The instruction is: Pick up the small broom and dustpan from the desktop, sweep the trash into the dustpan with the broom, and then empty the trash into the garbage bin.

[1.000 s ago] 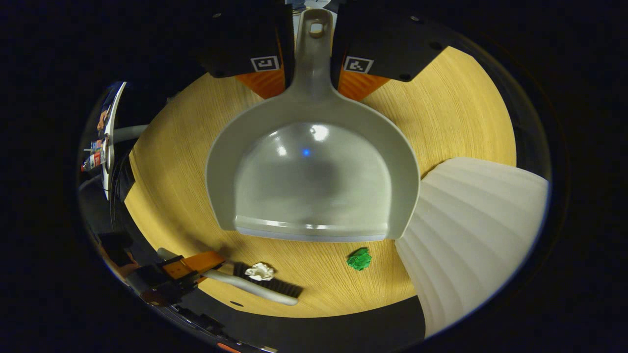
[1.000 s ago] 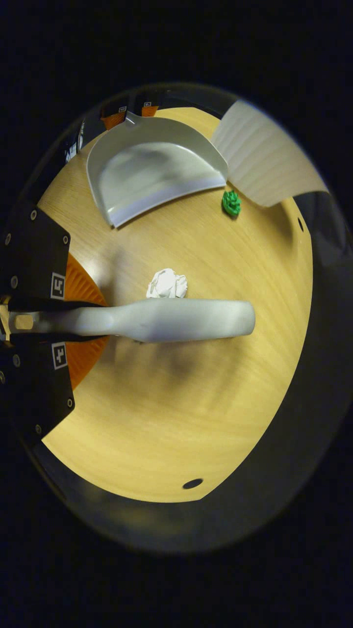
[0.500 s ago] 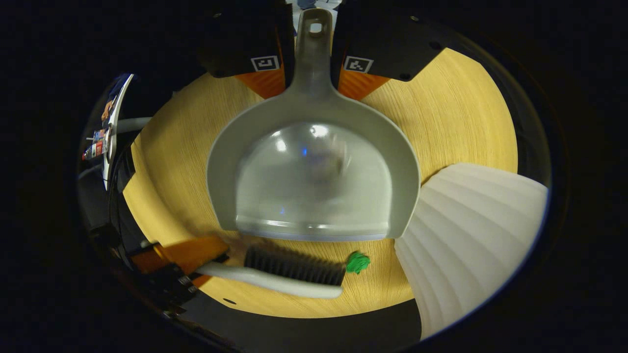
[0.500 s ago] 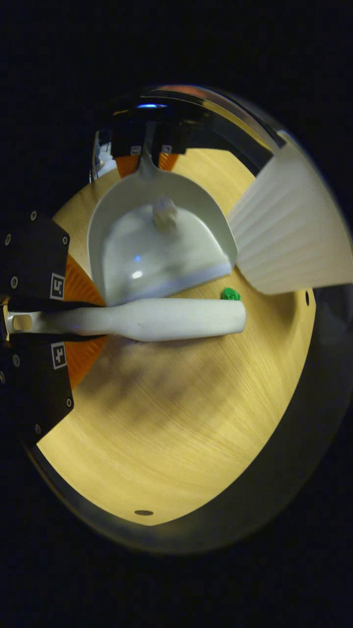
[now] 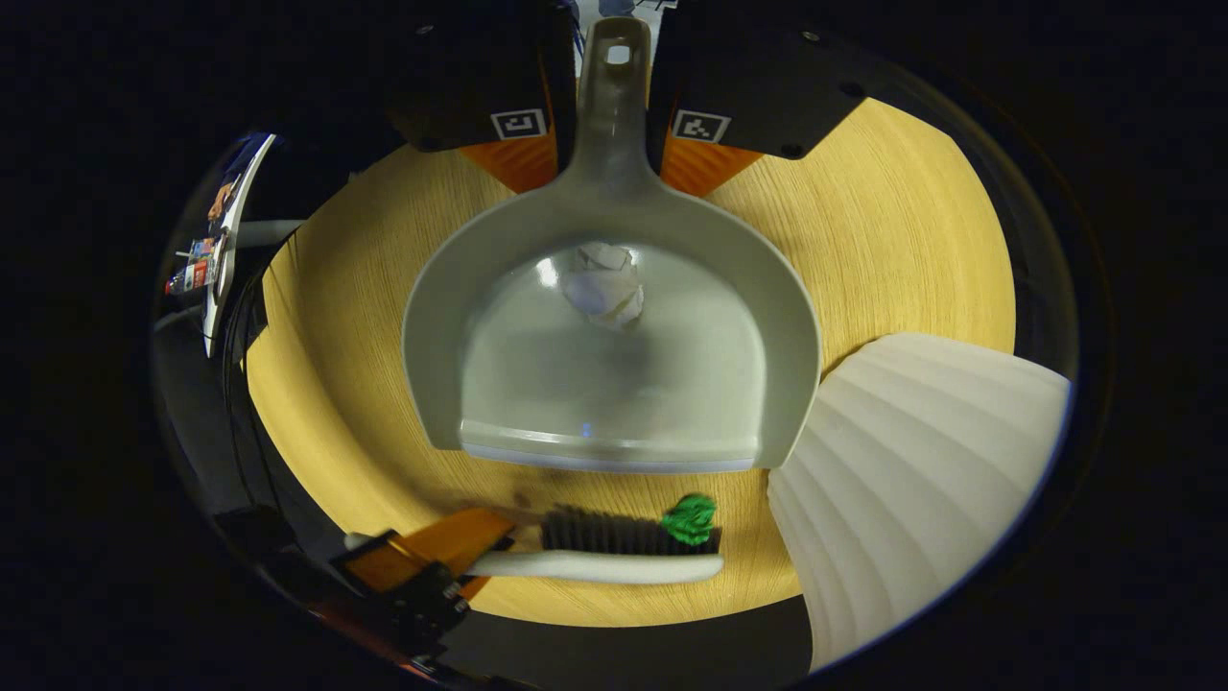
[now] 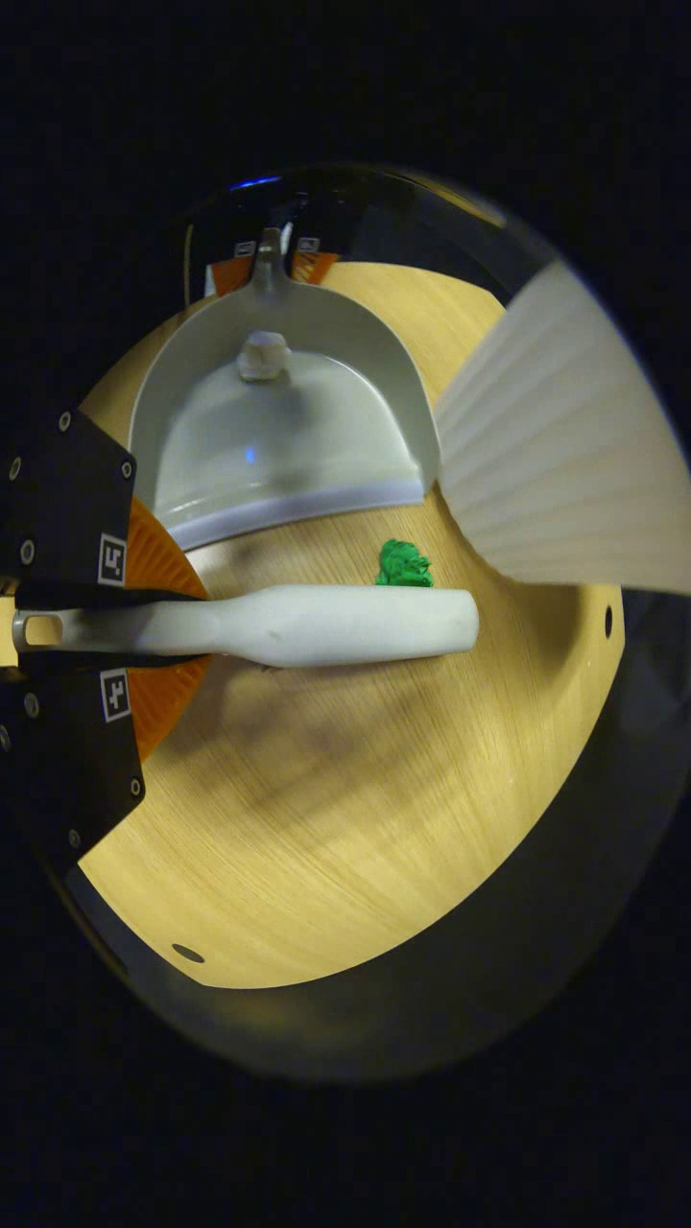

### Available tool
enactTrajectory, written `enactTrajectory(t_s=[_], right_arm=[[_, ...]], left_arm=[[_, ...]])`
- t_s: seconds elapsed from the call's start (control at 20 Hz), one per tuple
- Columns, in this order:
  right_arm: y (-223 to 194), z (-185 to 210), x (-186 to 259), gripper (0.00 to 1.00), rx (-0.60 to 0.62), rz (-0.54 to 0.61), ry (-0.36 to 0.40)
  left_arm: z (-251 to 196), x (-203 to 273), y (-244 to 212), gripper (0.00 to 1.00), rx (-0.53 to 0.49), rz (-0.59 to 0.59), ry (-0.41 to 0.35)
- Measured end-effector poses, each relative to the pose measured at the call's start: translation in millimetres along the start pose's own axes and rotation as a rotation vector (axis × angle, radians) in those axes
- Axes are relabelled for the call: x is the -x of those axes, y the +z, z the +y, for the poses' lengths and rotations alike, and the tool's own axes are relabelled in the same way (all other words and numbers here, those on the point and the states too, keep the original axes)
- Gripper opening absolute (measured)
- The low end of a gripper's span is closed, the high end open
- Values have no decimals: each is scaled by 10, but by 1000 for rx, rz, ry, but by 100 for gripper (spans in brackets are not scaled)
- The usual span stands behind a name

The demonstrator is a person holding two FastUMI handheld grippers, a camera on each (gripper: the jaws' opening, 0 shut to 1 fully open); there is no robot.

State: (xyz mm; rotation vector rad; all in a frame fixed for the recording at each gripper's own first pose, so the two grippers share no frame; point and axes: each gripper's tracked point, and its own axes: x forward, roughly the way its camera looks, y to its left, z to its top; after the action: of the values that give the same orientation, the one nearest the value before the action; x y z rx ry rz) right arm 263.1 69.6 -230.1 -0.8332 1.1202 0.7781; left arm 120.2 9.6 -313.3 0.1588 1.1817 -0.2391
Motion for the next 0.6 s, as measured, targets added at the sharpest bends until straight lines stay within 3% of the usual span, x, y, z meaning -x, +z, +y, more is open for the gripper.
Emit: enactTrajectory(t_s=[0.4,0.6], right_arm=[[-242,503,276,17,50,-12,171],[-256,158,364,16,-145,-72,70]], left_arm=[[18,62,33,33,-41,-7,7],[74,57,44,33,-15,-35,-18]])
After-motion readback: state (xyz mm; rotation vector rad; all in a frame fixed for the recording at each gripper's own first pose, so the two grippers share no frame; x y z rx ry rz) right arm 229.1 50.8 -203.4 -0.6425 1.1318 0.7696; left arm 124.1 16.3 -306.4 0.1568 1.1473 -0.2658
